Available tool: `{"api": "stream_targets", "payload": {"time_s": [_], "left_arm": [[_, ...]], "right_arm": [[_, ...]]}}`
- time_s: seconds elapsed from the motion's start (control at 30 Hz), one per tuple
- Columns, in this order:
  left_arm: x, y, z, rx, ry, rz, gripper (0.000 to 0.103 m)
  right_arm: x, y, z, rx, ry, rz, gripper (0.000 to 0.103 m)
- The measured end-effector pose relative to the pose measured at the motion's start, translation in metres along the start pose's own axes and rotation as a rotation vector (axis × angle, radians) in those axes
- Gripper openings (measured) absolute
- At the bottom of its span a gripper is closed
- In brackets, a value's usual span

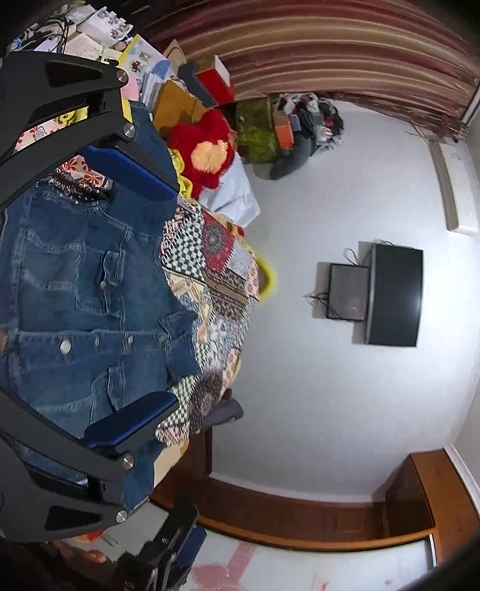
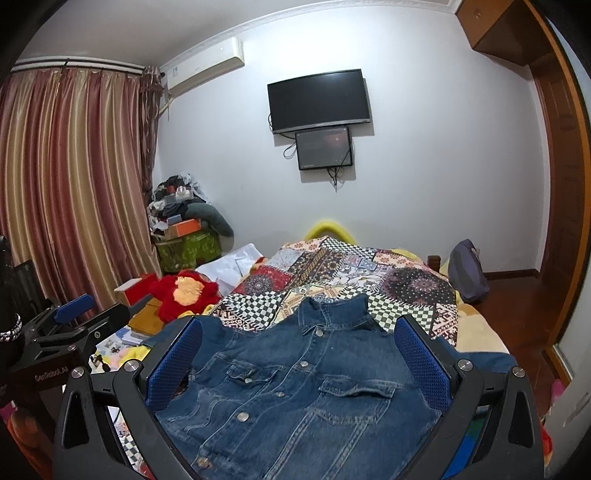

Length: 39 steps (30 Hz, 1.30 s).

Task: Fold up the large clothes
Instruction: 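Grasp the denim jacket's sleeve with the left tool and lift it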

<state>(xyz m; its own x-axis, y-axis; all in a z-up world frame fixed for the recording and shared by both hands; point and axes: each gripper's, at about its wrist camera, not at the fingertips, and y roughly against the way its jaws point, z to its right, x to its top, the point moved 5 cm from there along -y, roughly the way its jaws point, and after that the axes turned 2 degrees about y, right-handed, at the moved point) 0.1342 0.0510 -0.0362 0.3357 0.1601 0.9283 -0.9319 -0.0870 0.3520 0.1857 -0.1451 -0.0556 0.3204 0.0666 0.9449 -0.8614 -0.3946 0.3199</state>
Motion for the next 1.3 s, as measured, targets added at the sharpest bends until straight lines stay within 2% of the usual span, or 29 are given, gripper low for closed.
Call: {"api": "stream_targets", "payload": {"time_s": [0.27, 0.37, 0.6, 0.73, 0.83, 0.93, 1.1, 1.13, 1.3], "left_arm": [[-0.001, -0.083, -0.064, 0.083, 0.106, -0.105, 0.103], [-0.010, -0.117, -0.096, 0.150, 0.144, -0.166, 0.103], [-0.056, -0.177, -0.179, 0.291, 0.246, -0.330, 0.103], [-0.097, -0.198, -0.220, 0.342, 0.287, -0.458, 0.103], [-0.125, -0.209, -0.236, 0.310, 0.338, -0.542, 0.103], [-0.140, -0.215, -0.244, 0.245, 0.393, -0.562, 0.103], [-0.143, -0.227, -0.250, 0.132, 0.477, -0.544, 0.097], [-0.141, -0.231, -0.253, 0.107, 0.499, -0.529, 0.093], [-0.139, -0.252, -0.275, 0.052, 0.625, -0.518, 0.081]], "right_arm": [[0.010, -0.080, 0.005, -0.017, 0.025, -0.066, 0.103], [0.005, -0.116, 0.009, -0.030, 0.034, -0.114, 0.103], [-0.031, -0.204, 0.023, -0.021, 0.028, -0.297, 0.103], [-0.070, -0.256, 0.034, -0.011, -0.023, -0.466, 0.103], [-0.097, -0.281, 0.040, -0.003, -0.050, -0.564, 0.103], [-0.121, -0.298, 0.045, -0.033, -0.056, -0.626, 0.103], [-0.147, -0.312, 0.042, -0.015, -0.055, -0.722, 0.103], [-0.150, -0.313, 0.041, -0.008, -0.054, -0.740, 0.103], [-0.153, -0.316, 0.038, 0.004, -0.062, -0.756, 0.103]]}}
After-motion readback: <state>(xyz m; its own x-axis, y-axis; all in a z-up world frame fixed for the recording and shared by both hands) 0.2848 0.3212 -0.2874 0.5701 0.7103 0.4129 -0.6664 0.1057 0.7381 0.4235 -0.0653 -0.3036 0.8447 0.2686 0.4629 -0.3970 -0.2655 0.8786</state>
